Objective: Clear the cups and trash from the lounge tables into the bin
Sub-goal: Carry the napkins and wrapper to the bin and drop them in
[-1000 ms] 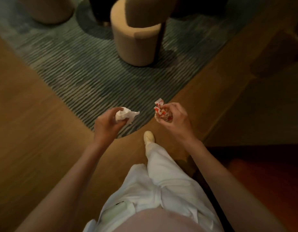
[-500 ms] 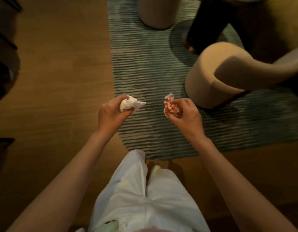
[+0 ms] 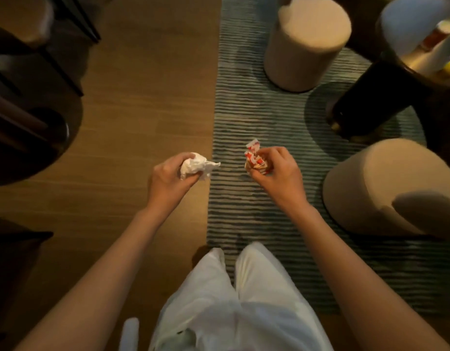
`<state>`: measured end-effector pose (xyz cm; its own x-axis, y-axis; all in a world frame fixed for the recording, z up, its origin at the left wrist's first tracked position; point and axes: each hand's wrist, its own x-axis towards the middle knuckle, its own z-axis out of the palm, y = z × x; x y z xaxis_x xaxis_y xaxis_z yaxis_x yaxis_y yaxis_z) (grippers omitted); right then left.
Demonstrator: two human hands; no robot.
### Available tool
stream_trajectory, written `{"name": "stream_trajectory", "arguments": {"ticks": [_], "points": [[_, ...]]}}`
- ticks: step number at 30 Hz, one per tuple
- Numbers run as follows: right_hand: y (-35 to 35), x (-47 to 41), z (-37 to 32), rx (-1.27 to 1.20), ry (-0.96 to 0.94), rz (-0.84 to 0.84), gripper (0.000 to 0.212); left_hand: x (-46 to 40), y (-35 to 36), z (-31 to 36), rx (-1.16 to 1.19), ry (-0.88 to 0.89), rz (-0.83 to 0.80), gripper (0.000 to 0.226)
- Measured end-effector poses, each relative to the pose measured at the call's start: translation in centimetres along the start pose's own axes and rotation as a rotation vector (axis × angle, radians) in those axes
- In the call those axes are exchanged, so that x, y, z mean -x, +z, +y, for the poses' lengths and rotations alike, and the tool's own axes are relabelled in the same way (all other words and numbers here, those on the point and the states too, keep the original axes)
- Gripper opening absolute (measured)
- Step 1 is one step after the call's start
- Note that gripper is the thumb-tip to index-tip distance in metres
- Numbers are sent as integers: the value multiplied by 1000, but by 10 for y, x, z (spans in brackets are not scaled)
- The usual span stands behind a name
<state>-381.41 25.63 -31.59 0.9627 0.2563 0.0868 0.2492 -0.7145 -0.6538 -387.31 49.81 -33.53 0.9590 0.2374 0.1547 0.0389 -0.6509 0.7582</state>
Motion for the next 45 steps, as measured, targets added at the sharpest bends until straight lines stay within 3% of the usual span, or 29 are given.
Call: {"name": "stream_trajectory", "arguments": {"ticks": [14, 19, 25, 36, 45], "points": [[68, -289, -26, 18, -54, -54, 42, -265, -17, -69, -12, -41, 81, 35], [94, -400, -57, -9, -63, -107, 43, -368, -43, -86, -76, 9, 114, 34], [150, -521, -107, 9, -118, -182, 45, -465, -90, -140, -94, -61, 163, 36], [230, -719, -176, 18, -22, -89, 43, -697, -158, -245, -43, 21, 48, 37], [247, -913, -145, 45, 70, -11, 44, -930, -126, -274, 21, 134, -53, 33]]}}
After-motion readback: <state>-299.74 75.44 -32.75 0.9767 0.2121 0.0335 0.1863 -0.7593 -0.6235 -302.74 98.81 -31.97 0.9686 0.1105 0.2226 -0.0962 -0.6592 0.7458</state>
